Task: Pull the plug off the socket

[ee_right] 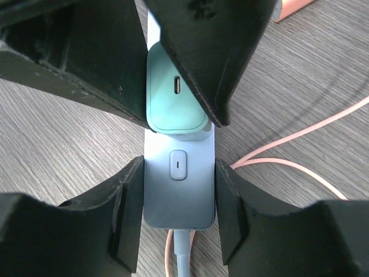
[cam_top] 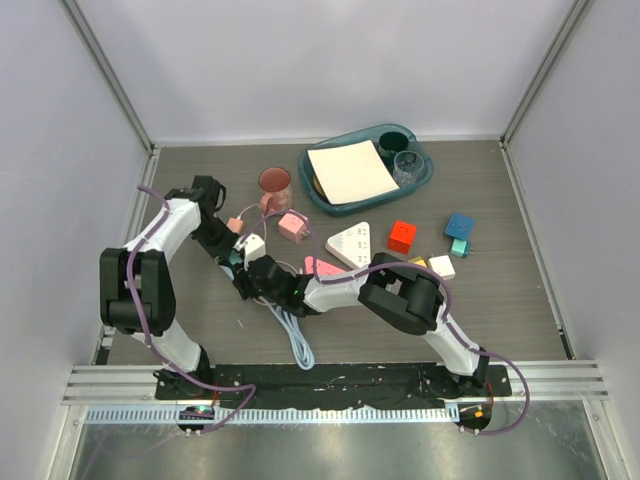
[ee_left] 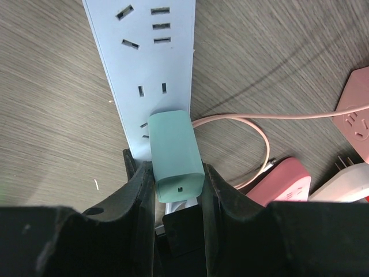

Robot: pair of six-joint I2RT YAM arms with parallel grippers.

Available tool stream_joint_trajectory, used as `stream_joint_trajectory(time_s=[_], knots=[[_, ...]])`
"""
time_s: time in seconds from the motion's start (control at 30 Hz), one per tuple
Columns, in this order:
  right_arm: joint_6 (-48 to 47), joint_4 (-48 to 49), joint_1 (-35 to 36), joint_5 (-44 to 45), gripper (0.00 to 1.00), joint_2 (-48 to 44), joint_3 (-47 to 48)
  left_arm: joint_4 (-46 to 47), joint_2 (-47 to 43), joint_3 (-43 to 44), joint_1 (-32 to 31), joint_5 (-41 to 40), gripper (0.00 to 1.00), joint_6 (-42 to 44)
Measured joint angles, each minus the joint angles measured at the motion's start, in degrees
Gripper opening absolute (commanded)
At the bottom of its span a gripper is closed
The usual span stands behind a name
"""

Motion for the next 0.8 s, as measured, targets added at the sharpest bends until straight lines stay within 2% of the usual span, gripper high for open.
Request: stream_joint_trajectory(time_s=[0.13, 0.43, 0.67, 0.8], knots=[[0.17, 0.5, -0.04, 0.09, 0.01, 0.17, 0.04, -1.46, 1.03, 1.64, 0.35, 0.26, 0.0, 1.31], [-0.07, 3.91, -0.13, -2.08, 0.01, 1.14, -0.28, 0.79, -1.53, -2.56, 8.55, 8.66, 0.0, 3.23], [0.11, 4.68, -0.35, -2.69, 0.01, 1.36, -0.42, 1.92, -9.51, -2.32, 3.45, 4.17, 0.0, 2.93], [0.11, 5.2, -0.35, -2.71, 0.01, 1.27, -0.83, 0.76, -8.02, 0.79, 2.62, 4.15, 0.0, 3.02]])
